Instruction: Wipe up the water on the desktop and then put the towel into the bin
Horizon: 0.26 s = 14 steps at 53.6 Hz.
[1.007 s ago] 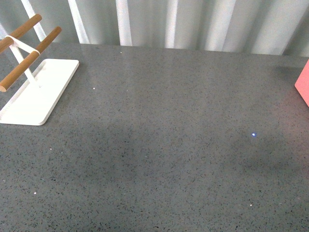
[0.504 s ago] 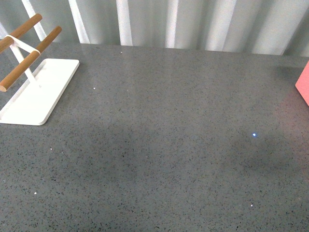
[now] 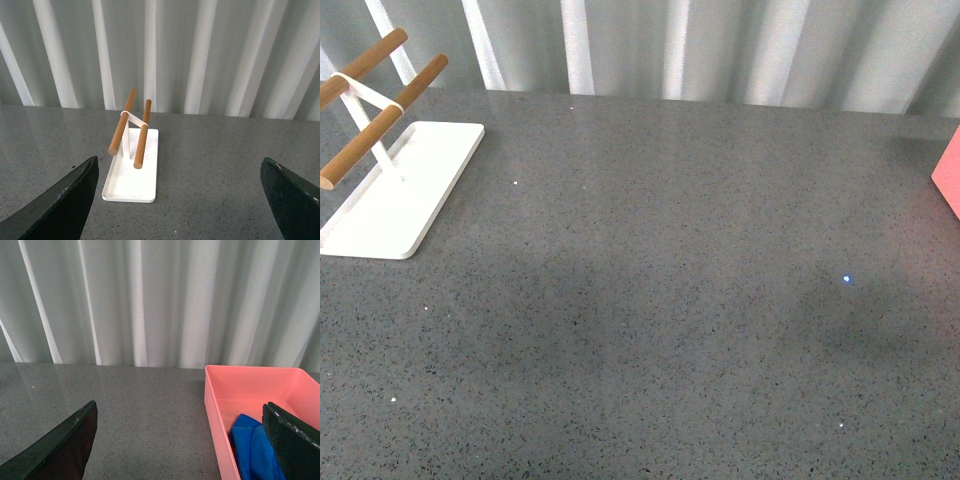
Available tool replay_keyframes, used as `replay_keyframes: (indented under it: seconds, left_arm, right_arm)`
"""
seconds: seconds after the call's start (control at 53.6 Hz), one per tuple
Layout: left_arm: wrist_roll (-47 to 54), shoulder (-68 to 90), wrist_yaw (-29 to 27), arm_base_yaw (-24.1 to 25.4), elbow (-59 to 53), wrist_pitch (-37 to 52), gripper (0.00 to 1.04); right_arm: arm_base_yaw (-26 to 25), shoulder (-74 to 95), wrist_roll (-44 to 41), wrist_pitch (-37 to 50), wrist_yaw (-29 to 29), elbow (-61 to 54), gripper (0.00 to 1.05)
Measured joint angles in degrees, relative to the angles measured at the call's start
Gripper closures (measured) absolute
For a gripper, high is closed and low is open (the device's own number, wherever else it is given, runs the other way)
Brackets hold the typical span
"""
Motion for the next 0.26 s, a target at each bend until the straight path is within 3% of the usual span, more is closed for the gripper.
replay_keyframes:
  seconds: [0.261]
  left_arm:
    - [0.00, 0.00, 0.00, 0.00, 0.00, 0.00, 0.07]
  right_arm:
    - [0.00, 0.00, 0.00, 0.00, 0.00, 0.00, 0.07]
